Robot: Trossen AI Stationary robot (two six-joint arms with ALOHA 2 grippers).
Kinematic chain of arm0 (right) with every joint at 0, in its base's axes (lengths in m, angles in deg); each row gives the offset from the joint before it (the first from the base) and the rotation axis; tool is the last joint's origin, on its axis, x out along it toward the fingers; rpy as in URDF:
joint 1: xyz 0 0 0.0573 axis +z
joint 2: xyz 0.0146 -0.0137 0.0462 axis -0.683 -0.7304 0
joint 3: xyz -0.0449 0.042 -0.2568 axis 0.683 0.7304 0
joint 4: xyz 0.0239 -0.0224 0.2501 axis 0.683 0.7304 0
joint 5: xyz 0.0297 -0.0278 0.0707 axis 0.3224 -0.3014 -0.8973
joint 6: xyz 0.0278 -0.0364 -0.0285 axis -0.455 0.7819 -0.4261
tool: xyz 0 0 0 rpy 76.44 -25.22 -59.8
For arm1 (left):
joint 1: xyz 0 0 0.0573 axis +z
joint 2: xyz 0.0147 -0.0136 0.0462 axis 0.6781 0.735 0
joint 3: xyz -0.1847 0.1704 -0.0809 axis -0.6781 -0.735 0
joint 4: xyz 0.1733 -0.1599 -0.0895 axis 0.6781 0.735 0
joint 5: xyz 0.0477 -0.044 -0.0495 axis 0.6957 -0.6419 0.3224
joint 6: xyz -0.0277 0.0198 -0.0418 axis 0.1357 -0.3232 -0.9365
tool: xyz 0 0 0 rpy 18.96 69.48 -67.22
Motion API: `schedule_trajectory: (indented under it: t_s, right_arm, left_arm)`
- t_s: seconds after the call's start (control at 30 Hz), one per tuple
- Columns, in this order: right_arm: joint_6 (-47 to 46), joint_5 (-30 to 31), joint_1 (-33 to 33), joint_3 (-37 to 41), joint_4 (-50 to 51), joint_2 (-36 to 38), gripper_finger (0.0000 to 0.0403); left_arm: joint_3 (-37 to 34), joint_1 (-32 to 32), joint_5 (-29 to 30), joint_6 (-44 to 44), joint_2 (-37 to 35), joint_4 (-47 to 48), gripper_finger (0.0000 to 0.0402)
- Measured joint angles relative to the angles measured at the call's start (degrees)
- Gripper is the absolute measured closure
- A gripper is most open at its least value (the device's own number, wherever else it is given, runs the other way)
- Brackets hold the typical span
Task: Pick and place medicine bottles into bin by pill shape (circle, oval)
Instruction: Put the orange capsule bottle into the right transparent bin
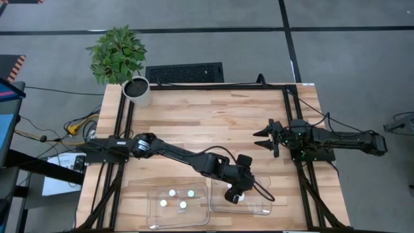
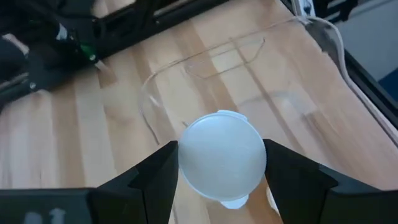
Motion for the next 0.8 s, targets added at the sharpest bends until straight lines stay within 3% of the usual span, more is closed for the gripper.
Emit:
schedule_trajectory:
  t_s: [0.17,0.27,0.4,0.8]
  right_arm:
    - [0.0,0.0,0.0,0.0,0.0,0.0,0.0178]
    - [0.0,0.0,0.0,0.0,0.0,0.0,0.0178]
    - [0.0,0.0,0.0,0.0,0.0,0.0,0.0178]
    - [0.0,0.0,0.0,0.0,0.0,0.0,0.0178]
  left_arm:
    - [0.0,-1.0,-0.7,5.1,0.1,-4.6,0.0191]
    - [0.0,-1.3,-4.7,7.1,0.9,-6.4,0.0191]
    - [0.0,-0.9,-8.9,7.1,2.8,-7.4,0.0191]
    - [0.0,0.6,-12.4,5.2,5.0,-7.4,0.0191]
